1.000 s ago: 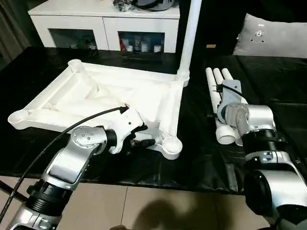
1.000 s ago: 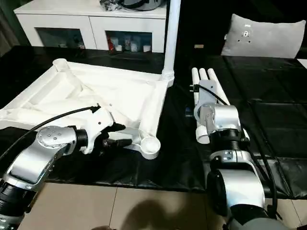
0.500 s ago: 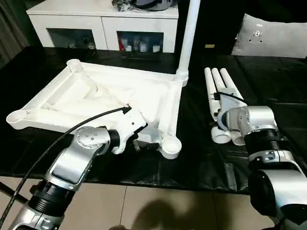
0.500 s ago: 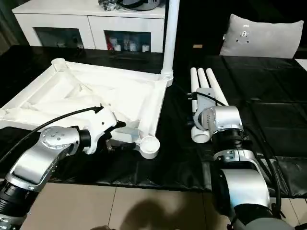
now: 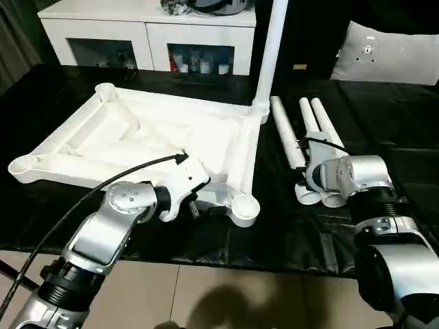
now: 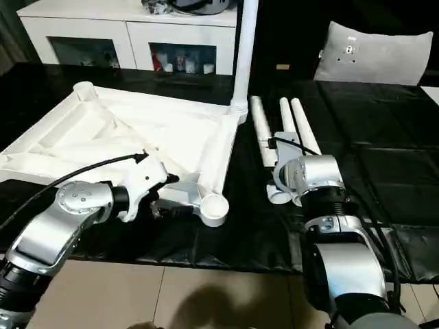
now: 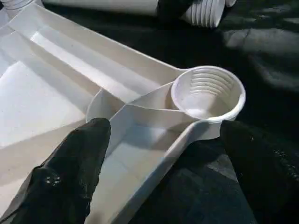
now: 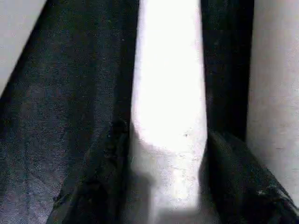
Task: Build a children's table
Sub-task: Pick table leg
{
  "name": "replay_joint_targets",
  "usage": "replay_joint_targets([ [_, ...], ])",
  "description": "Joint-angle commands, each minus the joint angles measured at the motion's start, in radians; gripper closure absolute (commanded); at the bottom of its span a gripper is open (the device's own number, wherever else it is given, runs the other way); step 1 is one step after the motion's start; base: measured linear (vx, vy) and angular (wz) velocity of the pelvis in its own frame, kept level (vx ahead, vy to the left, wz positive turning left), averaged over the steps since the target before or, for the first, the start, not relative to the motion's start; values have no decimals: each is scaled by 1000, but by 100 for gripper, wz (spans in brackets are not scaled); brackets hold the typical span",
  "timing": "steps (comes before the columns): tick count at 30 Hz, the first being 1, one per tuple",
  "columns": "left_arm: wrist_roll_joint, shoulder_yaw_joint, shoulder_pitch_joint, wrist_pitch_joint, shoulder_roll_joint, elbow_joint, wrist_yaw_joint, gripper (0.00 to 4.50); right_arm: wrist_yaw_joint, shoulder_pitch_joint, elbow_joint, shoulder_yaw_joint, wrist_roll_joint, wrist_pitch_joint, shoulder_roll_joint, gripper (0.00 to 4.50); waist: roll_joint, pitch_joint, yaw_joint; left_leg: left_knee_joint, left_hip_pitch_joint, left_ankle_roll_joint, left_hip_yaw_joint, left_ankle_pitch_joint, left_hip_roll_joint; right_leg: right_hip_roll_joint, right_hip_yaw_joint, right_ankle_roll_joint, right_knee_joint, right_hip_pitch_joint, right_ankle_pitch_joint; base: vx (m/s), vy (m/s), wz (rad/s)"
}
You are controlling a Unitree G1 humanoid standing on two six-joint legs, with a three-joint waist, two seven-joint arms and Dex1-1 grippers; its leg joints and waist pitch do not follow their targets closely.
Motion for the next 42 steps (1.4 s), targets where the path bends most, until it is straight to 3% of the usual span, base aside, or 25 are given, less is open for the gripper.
replay_joint_targets([
  [1, 6, -13, -1, 5, 4, -8, 2, 28, 4, 14, 29, -1, 6, 1, -4, 234, -3, -71, 5, -64, 7, -20, -12, -122, 43, -62, 56, -194, -59, 62, -153, 0, 0, 0],
  [9, 12, -19, 1, 0, 11, -9, 9, 28, -3, 21, 34, -19, 9, -34, 1, 253, -10, -70, 6, -66, 8, -28, -13, -143, 43, -63, 56, -186, -62, 61, -174, 0, 0, 0],
  [14, 20, -11, 6, -14, 15, -11, 20, 28, -40, 25, 18, -73, 34, -66, 14, 254, -9, -71, 7, -65, 8, -26, -12, -137, 42, -62, 55, -184, -61, 61, -164, 0, 0, 0],
  [15, 29, -7, 2, -34, 9, 6, 39, 28, -78, 25, 13, -119, 54, -93, 24, 254, -8, -72, 8, -65, 9, -25, -13, -131, 43, -63, 56, -184, -60, 61, -157, 0, 0, 0],
  [18, 27, 0, 1, -45, -3, 23, 56, 28, -118, 31, -9, -167, 75, -128, 34, 254, -8, -75, 8, -64, 8, -24, -12, -118, 42, -61, 55, -189, -56, 61, -126, 0, 0, 0],
  [20, 20, 8, 2, -57, -17, 31, 69, 28, -152, 46, -62, -229, 113, -175, 59, 254, -7, -74, 9, -63, 8, -19, -9, -115, 41, -62, 58, -184, -59, 61, -115, 0, 0, 0],
  [21, 15, 17, 1, -69, -32, 39, 83, 28, -153, 74, -138, -280, 158, -265, 95, 254, -9, -76, 9, -64, 9, -20, -11, -109, 42, -60, 55, -185, -55, 61, -111, 0, 0, 0],
  [22, 13, 20, 0, -74, -37, 42, 89, 28, -140, 88, -171, -295, 177, -311, 110, 254, -9, -76, 12, -63, 7, -13, -10, -113, 44, -65, 57, -176, -55, 60, -107, 0, 0, 0],
  [27, 8, 45, -13, -110, -69, 68, 131, 28, -61, 130, -267, -290, 208, -421, 137, 254, -7, -74, 12, -65, 9, -3, -10, -129, 44, -61, 54, -176, -60, 59, -134, 0, 0, 0],
  [28, 2, 63, -26, -128, -89, 84, 160, 28, -22, 143, -295, -288, 221, -481, 144, 255, -6, -73, 12, -66, 8, -2, -10, -137, 43, -61, 55, -172, -63, 58, -145, 0, 0, 0],
  [32, -3, 115, -65, -168, -134, 131, 242, 28, 19, 149, -344, -327, 280, -542, 168, 255, -11, -74, 16, -66, 8, 9, -11, -140, 43, -62, 56, -163, -65, 59, -162, 0, 0, 0],
  [35, -129, 229, -112, -141, -227, 137, 275, 0, 144, 181, -472, -353, 409, -571, 222, 255, -11, -77, 20, -64, 6, 30, -12, -116, 45, -64, 54, -179, -61, 61, -123, 0, 0, 0],
  [36, -135, 233, -113, -140, -230, 136, 274, 0, 150, 183, -477, -353, 414, -571, 223, 255, -11, -77, 22, -62, 5, 37, -11, -109, 44, -64, 54, -186, -59, 63, -106, 0, 0, 0],
  [37, -234, 296, -137, -126, -293, 117, 283, 0, 248, 224, -550, -337, 496, -544, 248, 255, -12, -77, 25, -59, 2, 56, -10, -102, 46, -67, 54, -208, -56, 65, -75, 0, 0, 0],
  [39, -262, 315, -145, -123, -313, 114, 292, 0, 273, 236, -568, -333, 518, -533, 255, 255, -13, -79, 28, -58, 1, 79, -13, -82, 49, -66, 52, -223, -54, 63, -53, 0, 0, 0],
  [40, -293, 339, -156, -112, -335, 114, 307, 0, 298, 251, -583, -326, 535, -519, 258, 255, -21, -78, 27, -60, 0, 82, -12, -82, 48, -63, 51, -225, -54, 64, -59, 0, 0, 0],
  [41, -394, 396, -197, -52, -388, 113, 333, 0, 391, 308, -626, -271, 556, -493, 244, 255, -25, -75, 28, -59, 0, 80, -9, -97, 45, -65, 51, -223, -59, 64, -92, 0, 0, 0],
  [42, -429, 414, -211, -30, -403, 113, 339, 0, 421, 326, -639, -254, 563, -487, 240, 256, -20, -73, 36, -57, 1, 76, -9, -113, 47, -70, 52, -220, -64, 65, -124, 0, 0, 0],
])
